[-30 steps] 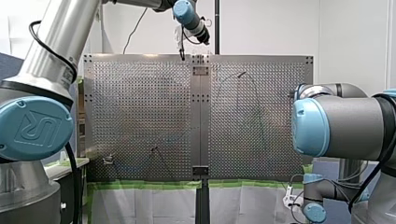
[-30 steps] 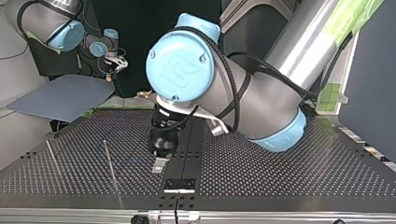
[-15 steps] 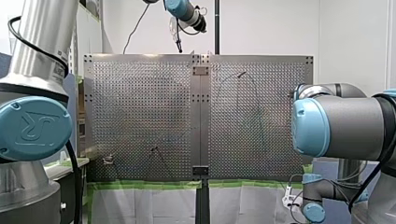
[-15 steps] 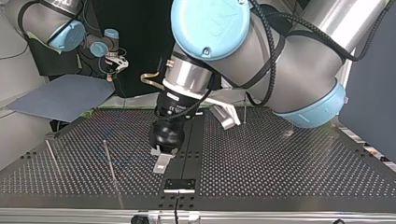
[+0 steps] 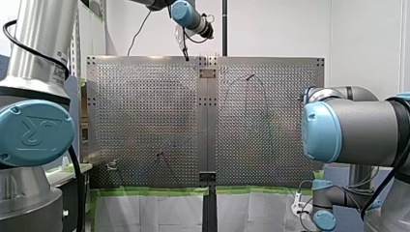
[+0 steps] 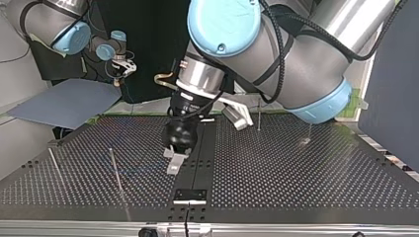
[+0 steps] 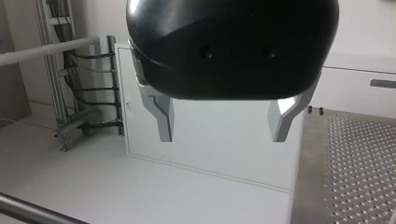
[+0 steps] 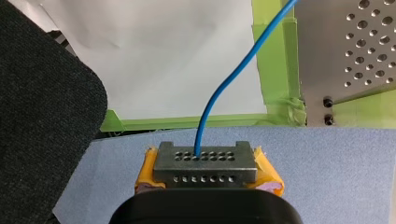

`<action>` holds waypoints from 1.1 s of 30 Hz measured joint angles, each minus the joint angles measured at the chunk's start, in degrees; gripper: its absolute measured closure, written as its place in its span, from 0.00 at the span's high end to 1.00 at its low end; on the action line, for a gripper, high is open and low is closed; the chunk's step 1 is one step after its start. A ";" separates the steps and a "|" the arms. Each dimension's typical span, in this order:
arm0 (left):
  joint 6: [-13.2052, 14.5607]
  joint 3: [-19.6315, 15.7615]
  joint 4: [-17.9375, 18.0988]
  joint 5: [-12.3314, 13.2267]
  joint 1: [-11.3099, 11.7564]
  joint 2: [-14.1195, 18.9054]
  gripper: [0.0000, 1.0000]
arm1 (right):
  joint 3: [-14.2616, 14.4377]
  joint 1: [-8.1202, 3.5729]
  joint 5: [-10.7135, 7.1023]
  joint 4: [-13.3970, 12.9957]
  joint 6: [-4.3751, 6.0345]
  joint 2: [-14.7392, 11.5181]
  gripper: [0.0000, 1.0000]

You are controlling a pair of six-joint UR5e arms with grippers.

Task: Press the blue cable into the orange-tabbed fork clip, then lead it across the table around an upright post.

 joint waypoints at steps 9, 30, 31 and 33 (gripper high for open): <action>-0.07 -4.29 4.28 -0.08 0.04 0.01 0.99 | 0.00 0.05 0.07 0.00 0.00 0.00 0.00; -0.08 -15.45 15.46 -0.07 -0.01 0.01 0.99 | 0.00 0.21 0.03 0.00 -0.01 0.01 0.00; -0.08 -15.96 15.98 -0.07 -0.01 0.00 0.99 | 0.00 0.24 0.02 0.00 0.00 0.01 0.00; -0.08 -17.07 17.06 -0.07 -0.01 -0.02 0.99 | 0.00 0.29 0.00 0.00 0.00 0.01 0.00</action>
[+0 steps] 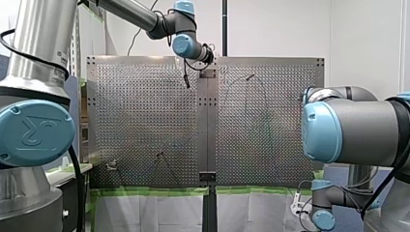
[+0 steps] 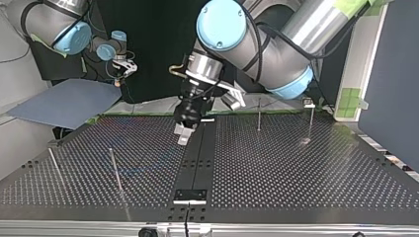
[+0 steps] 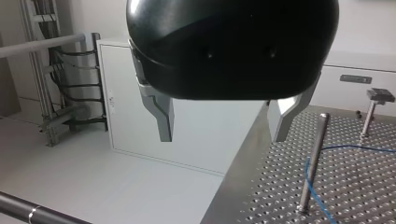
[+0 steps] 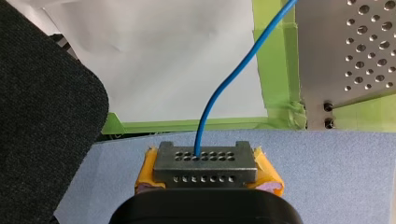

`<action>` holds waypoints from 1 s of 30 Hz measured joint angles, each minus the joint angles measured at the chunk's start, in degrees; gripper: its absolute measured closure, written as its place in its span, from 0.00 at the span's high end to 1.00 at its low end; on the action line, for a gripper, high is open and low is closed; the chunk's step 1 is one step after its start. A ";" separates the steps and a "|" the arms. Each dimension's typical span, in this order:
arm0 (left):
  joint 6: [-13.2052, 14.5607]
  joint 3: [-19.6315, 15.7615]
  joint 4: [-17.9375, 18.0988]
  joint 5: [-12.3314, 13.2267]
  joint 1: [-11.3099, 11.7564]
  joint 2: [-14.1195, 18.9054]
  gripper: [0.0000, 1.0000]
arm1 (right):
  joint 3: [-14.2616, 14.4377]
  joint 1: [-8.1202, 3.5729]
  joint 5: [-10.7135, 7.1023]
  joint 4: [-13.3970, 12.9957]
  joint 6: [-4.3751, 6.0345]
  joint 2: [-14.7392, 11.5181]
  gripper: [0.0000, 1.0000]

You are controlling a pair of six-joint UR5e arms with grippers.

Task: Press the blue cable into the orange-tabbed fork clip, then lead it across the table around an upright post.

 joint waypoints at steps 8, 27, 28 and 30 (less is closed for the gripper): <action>0.01 -4.02 4.05 -0.04 -0.01 0.01 0.99 | 0.00 0.08 -0.01 0.00 0.00 -0.01 0.00; 0.01 -12.98 13.00 -0.07 0.04 0.02 0.99 | -0.02 0.21 -0.01 0.00 0.00 -0.01 0.00; 0.00 -13.39 13.40 -0.08 0.06 0.01 0.99 | -0.01 0.22 -0.01 0.00 0.00 -0.01 0.00; 0.00 -14.36 14.36 -0.09 0.11 0.02 0.99 | -0.01 0.27 -0.01 0.00 0.00 -0.01 0.00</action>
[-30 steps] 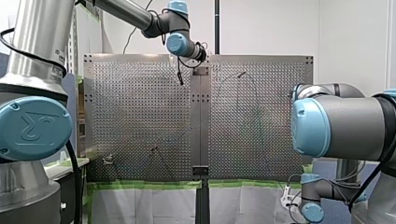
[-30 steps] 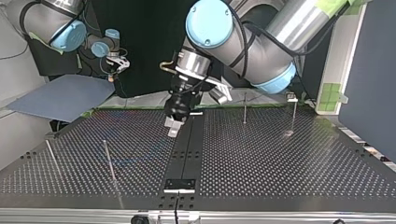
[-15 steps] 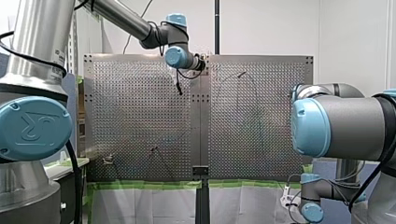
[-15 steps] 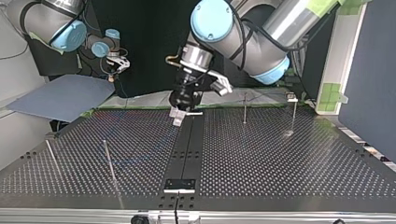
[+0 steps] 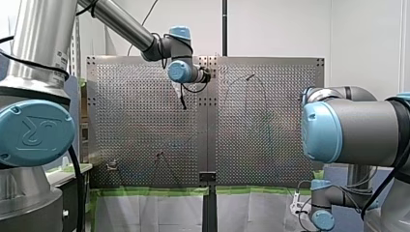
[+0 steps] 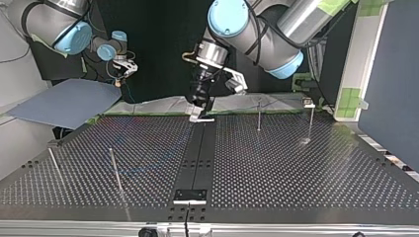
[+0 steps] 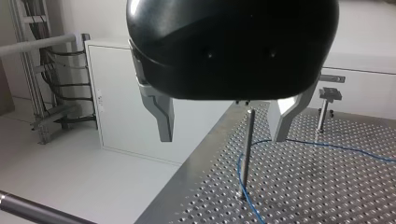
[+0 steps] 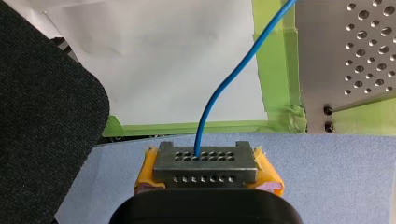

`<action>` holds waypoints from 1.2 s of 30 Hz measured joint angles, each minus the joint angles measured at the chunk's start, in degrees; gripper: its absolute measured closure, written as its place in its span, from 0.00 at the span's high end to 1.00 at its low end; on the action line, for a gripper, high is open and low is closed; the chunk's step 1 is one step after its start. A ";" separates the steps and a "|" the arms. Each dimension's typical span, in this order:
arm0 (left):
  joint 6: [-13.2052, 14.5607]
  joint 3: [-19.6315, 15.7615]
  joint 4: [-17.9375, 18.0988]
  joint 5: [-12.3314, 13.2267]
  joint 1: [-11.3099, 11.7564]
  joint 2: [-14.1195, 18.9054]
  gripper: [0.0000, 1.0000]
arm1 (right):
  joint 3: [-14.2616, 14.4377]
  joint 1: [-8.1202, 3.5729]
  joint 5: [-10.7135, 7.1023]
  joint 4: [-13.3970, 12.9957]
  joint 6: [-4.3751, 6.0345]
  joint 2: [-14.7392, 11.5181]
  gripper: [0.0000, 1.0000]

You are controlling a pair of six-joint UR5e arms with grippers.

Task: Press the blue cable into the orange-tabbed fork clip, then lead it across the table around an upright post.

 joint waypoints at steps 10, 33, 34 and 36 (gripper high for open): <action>0.04 -4.35 4.38 0.01 0.12 0.01 0.99 | 0.01 0.11 0.00 0.00 0.00 0.00 0.00; 0.06 -15.27 15.28 0.00 0.15 0.01 0.99 | 0.01 0.20 0.00 0.00 -0.08 0.00 0.00; 0.07 -15.69 15.69 0.00 0.15 0.01 0.99 | 0.01 0.22 0.00 0.00 -0.08 0.00 0.00; 0.07 -16.66 16.68 0.00 0.15 0.01 0.99 | 0.01 0.26 0.00 0.00 -0.08 0.00 0.00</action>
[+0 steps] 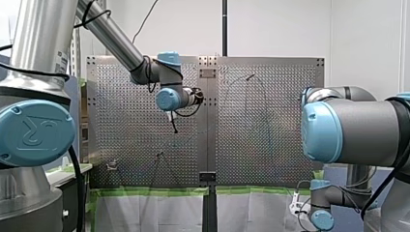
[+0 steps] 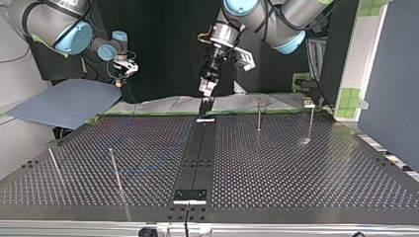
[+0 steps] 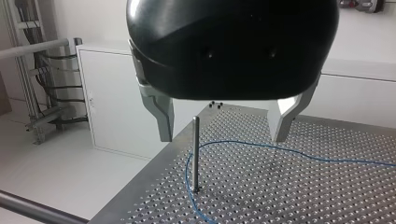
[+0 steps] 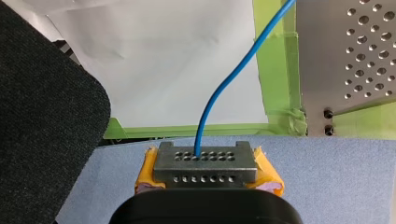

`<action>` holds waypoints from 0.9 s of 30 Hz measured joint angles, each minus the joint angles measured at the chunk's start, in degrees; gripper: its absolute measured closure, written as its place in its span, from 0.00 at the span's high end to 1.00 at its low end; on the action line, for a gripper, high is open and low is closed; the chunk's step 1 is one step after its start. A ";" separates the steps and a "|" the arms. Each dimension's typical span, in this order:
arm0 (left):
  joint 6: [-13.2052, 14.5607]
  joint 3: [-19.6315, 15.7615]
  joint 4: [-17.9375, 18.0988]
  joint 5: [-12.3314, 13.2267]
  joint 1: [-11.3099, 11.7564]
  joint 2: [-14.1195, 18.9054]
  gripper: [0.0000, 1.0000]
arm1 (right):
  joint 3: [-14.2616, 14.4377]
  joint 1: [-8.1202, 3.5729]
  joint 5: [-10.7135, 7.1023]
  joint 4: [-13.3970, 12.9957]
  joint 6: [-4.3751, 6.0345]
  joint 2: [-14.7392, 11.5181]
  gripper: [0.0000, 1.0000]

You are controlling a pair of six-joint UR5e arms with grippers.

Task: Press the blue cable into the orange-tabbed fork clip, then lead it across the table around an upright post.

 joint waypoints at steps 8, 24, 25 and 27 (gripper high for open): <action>0.10 -4.54 4.51 -0.28 0.02 -0.01 0.99 | 0.00 0.06 0.00 0.00 0.00 0.00 0.00; 4.32 -12.22 7.20 -2.92 0.60 -0.06 0.99 | -0.03 0.21 0.00 -0.07 -0.01 0.00 0.00; 4.54 -12.60 6.82 -2.98 0.64 -0.07 0.99 | -0.02 0.21 0.00 -0.06 -0.05 0.00 0.00; 4.82 -13.54 5.94 -3.03 0.76 -0.06 0.99 | -0.02 0.22 0.00 -0.03 -0.18 0.00 0.00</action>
